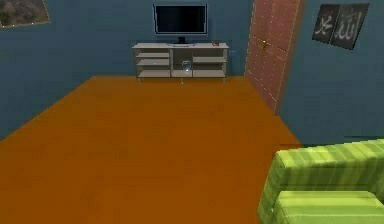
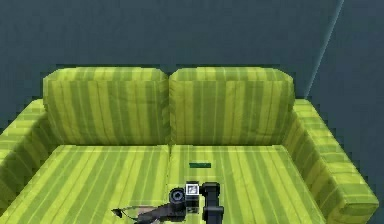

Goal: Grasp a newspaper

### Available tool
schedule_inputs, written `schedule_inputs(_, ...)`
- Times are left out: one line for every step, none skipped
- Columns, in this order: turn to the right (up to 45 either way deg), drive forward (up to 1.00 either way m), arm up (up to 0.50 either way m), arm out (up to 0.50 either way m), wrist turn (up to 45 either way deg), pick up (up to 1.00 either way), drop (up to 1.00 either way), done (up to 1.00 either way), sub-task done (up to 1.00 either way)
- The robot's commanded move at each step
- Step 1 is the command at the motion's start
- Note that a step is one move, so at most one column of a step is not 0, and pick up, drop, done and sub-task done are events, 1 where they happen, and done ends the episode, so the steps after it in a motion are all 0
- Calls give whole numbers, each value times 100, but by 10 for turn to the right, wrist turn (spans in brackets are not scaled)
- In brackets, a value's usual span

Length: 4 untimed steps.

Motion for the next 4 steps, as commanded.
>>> schedule_inputs(0, 0, 0, 0, 450, 0, 0, 0, 0)
schedule_inputs(0, 0, 0, 0, 360, 0, 0, 0, 0)
schedule_inputs(0, 0, -30, 0, 0, 0, 0, 0, 0)
schedule_inputs(0, 0, 0, 0, 0, 100, 0, 0, 0)
